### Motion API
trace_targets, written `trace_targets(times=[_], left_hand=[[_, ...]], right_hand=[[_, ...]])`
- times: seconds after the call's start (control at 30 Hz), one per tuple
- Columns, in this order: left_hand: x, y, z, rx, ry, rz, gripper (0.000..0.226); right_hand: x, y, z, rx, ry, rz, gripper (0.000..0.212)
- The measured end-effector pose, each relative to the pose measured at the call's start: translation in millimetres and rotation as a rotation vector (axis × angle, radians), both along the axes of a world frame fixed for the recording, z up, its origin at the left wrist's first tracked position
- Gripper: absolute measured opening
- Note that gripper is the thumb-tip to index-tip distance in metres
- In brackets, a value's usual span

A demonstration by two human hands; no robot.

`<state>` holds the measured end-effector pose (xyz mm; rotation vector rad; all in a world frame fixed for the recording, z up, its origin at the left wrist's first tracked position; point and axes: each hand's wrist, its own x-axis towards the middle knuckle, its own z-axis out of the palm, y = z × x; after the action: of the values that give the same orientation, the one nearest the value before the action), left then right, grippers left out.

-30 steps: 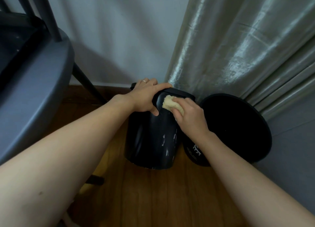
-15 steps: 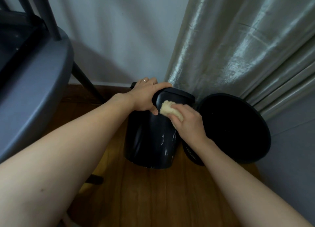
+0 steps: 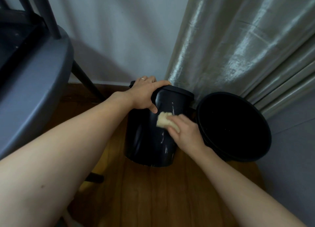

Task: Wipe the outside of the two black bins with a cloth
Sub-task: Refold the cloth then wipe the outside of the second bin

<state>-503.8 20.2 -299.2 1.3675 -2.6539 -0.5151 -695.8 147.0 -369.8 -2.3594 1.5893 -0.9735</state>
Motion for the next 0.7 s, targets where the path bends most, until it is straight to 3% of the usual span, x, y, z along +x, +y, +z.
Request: trace_targets(times=[0.13,0.2,0.37,0.57,0.7], left_hand=[[1.9,-2.2,-2.2,0.008,0.007,0.004,0.105],[2.7,-1.9,-2.1,0.002,0.003,0.009,0.105],[3.2,-2.0,-2.7,0.005,0.000,0.012,0.105],[5.0,-3.6,-1.9,0.014,0.012,0.010,0.103],[6.6,-4.8,-4.6,0.014,0.016,0.025,0.104]], right_hand=[[-4.2,24.1,-16.6,0.056,0.177,0.224,0.027],[-5.1,17.8,-12.5,0.070,0.179,0.202,0.028],[1.1,4.2,-1.4,0.077,-0.038,-0.050,0.029],[3.0,56.8,-34.4,0.166,0.136,0.232,0.027],[5.5,47.9,-29.5,0.172,0.102,0.142,0.029]])
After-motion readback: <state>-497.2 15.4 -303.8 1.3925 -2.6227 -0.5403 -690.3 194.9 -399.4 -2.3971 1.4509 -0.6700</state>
